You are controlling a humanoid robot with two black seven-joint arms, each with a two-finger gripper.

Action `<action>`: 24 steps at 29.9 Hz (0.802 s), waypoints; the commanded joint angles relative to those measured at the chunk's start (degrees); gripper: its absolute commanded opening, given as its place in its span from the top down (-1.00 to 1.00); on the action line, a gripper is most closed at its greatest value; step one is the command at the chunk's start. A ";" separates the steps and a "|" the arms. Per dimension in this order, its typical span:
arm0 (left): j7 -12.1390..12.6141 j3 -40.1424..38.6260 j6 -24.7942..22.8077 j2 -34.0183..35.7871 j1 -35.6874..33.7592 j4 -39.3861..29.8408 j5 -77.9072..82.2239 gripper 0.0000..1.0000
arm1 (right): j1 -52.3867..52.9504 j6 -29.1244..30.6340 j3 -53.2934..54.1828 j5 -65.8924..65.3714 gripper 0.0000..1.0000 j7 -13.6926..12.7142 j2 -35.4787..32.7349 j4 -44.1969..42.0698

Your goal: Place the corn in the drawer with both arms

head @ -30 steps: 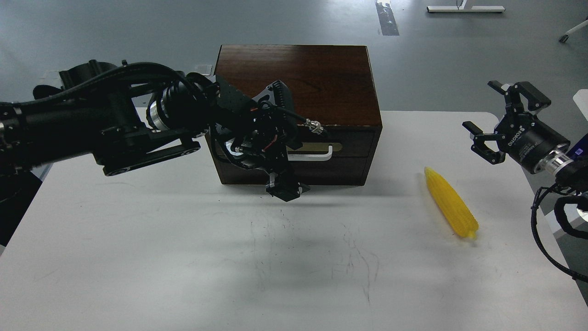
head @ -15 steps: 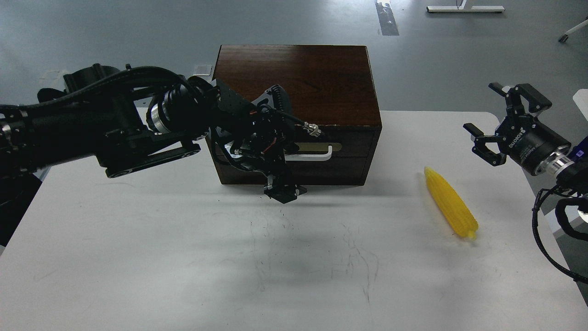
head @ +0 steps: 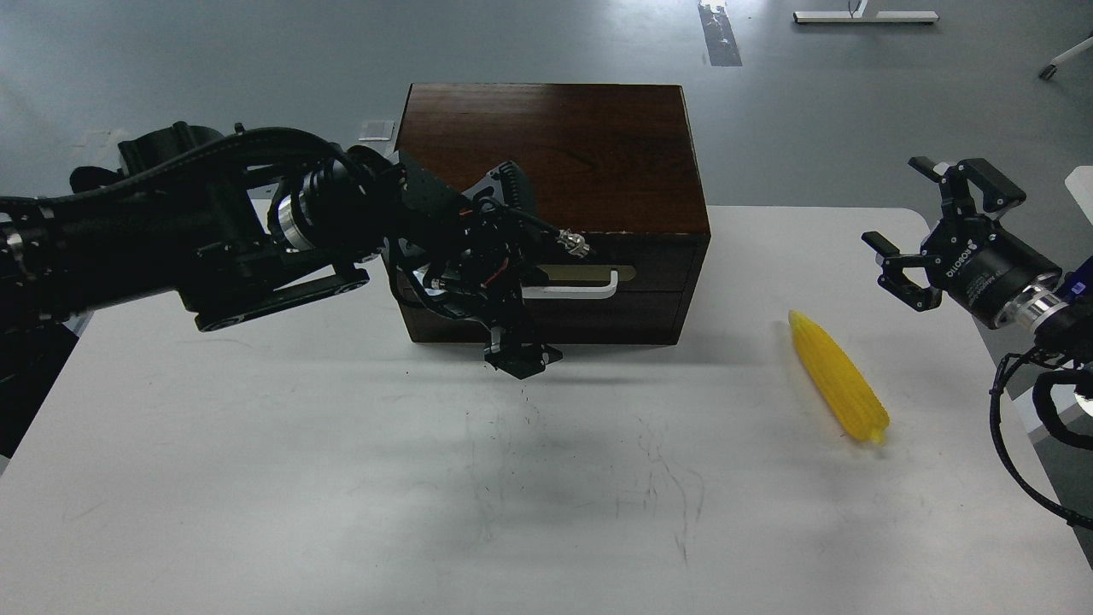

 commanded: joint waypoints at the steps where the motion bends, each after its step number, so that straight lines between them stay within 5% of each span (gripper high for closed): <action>1: 0.00 0.13 0.00 0.01 0.20 0.73 0.00 -0.97 | -0.05 0.01 0.04 0.00 -1.00 0.00 0.00 0.00; 24: 0.00 2.86 0.00 -0.43 -0.06 -5.77 -0.44 -0.97 | -0.75 0.01 0.48 0.00 -1.00 0.00 0.00 0.00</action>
